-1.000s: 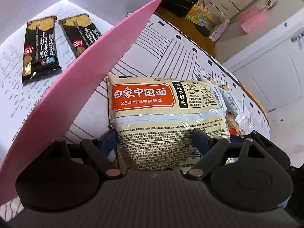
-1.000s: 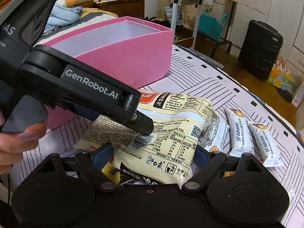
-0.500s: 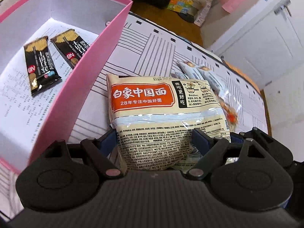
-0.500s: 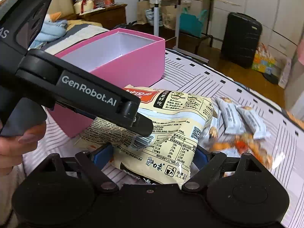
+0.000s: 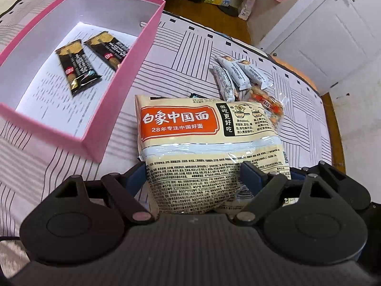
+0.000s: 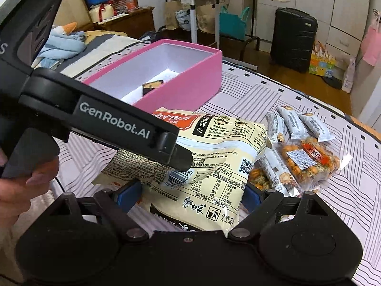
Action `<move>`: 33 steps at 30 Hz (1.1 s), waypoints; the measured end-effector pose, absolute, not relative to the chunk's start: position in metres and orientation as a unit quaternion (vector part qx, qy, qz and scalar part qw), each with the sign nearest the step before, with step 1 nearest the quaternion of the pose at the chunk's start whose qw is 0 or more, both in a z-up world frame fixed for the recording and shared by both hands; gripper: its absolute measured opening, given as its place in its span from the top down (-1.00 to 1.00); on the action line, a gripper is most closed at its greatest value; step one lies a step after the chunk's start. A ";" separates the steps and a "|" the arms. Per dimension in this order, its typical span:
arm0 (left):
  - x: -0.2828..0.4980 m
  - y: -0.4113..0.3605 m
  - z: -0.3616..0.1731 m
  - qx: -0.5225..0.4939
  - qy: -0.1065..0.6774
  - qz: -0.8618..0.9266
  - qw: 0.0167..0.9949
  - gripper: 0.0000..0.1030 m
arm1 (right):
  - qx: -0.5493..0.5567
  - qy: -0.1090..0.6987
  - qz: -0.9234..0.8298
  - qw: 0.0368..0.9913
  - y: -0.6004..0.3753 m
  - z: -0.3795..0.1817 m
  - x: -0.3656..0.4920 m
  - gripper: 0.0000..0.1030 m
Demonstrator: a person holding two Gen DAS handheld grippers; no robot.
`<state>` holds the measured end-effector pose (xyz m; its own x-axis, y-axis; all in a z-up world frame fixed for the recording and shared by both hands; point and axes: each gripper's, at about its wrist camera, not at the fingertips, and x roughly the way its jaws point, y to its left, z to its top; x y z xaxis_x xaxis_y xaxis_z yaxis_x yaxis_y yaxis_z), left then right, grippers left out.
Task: Organize snacks
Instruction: 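Carry the noodle bag into the pink box and open the left tool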
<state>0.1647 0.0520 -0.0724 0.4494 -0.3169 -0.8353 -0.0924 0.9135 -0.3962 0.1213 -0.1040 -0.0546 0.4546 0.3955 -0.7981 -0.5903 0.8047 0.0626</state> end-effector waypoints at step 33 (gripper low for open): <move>0.197 0.195 -0.026 -0.163 0.411 0.007 0.897 -0.65 | -0.156 0.331 0.422 0.829 0.024 -0.037 0.193 -0.56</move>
